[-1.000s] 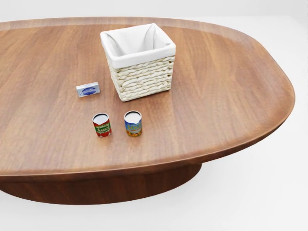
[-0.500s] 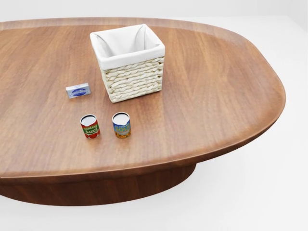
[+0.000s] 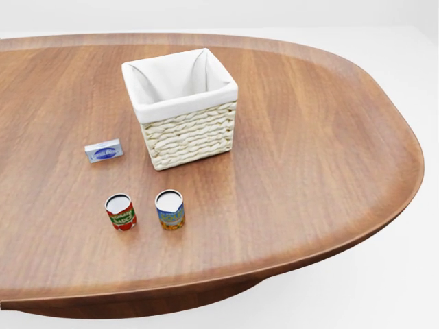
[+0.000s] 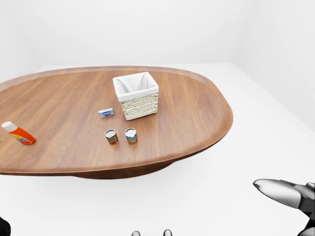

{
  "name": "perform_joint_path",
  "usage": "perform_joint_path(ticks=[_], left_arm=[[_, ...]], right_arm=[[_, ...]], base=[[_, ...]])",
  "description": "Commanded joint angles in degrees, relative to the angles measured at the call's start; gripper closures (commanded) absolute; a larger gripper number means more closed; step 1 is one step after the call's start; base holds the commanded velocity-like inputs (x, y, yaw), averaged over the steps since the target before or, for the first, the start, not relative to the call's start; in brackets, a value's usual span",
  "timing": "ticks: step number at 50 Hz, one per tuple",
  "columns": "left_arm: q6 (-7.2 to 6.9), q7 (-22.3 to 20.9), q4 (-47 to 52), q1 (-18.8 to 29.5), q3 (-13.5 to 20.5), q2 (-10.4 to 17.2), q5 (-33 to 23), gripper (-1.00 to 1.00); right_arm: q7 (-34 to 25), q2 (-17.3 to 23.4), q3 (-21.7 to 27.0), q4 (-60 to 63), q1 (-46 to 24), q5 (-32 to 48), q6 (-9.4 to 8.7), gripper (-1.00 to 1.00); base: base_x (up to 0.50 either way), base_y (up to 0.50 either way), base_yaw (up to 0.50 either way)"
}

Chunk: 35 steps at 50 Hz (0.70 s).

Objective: Pick up the tomato sauce, and put it in the basket.

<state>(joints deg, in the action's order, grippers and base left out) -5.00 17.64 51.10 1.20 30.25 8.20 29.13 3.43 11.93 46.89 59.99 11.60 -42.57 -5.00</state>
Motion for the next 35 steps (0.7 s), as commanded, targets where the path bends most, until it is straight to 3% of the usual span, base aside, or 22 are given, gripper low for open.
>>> perform_joint_path(ticks=[1,35], left_arm=[[0.00,-0.07,0.08,-0.05,-0.13,-0.08,-0.12,-1.00],[0.00,-0.05,0.00,0.24,-0.09,0.18,0.14,-1.00]], right_arm=[[-0.39,-0.32,-0.10,0.01,0.10,0.22,0.00,-1.00],[0.34,0.58,-0.69,0.01,0.15,-0.20,0.00,-1.00]], base=[[0.30,0.00,0.00],[0.30,0.00,0.00]])
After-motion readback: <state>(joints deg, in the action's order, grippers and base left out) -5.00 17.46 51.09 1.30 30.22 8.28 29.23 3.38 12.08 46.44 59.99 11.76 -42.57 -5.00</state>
